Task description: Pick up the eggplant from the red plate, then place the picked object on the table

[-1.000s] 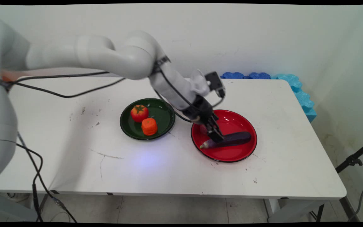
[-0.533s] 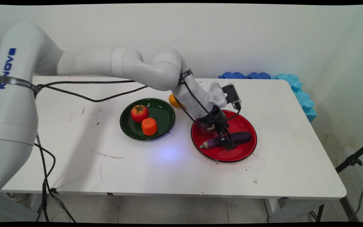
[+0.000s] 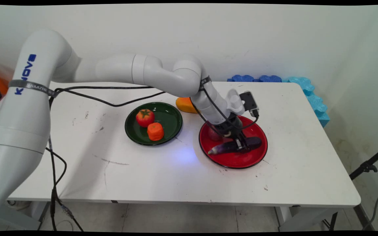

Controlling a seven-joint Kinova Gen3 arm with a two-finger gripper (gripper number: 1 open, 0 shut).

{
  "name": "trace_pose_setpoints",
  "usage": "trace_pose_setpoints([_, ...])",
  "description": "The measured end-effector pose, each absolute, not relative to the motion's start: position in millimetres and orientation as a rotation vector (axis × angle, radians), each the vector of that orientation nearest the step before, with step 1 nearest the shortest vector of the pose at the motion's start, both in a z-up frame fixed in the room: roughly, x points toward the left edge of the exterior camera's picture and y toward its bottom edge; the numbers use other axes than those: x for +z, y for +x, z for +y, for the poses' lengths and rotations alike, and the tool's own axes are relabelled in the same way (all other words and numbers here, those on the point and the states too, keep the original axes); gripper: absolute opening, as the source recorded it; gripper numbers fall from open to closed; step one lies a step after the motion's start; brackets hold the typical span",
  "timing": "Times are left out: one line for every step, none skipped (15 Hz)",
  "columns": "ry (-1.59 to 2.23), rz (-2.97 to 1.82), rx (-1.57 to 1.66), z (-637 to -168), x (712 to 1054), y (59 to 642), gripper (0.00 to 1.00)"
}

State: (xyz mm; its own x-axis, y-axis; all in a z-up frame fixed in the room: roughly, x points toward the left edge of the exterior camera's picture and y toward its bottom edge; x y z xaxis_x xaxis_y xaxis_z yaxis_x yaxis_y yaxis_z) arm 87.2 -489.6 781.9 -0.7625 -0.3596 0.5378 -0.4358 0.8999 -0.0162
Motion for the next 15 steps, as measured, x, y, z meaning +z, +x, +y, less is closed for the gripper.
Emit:
trace_pose_setpoints([0.573,-2.522,0.186,-490.1,782.6,85.0,0.0])
trace_pose_setpoints([0.574,-2.522,0.182,-490.3,783.6,83.1,0.0])
trace_pose_setpoints([0.575,-2.521,0.177,-489.6,785.3,81.5,0.0])
trace_pose_setpoints([0.577,-2.519,0.172,-488.5,788.1,79.8,0.0])
trace_pose_setpoints([0.575,-2.518,0.166,-486.9,791.6,78.1,0.0])
trace_pose_setpoints([0.569,-2.517,0.163,-485.6,795.5,76.6,0.0])
trace_pose_setpoints([0.562,-2.516,0.16,-483.7,800.9,76.0,0.0])
trace_pose_setpoints([0.557,-2.512,0.159,-481.9,807.5,75.9,0.0])
trace_pose_setpoints([0.555,-2.509,0.158,-480.1,814.0,76.7,0.0])
trace_pose_setpoints([0.553,-2.506,0.159,-477.3,822.6,78.4,0.0])
trace_pose_setpoints([0.55,-2.504,0.16,-474.4,830.4,80.7,0.0])
trace_pose_setpoints([0.545,-2.5,0.161,-470.0,840.2,84.5,0.0])
trace_pose_setpoints([0.532,-2.498,0.163,-464.9,849.6,88.8,0.0])
trace_pose_setpoints([0.514,-2.498,0.167,-459.0,858.1,94.9,0.0])
trace_pose_setpoints([0.498,-2.5,0.17,-453.4,864.2,101.7,0.0])
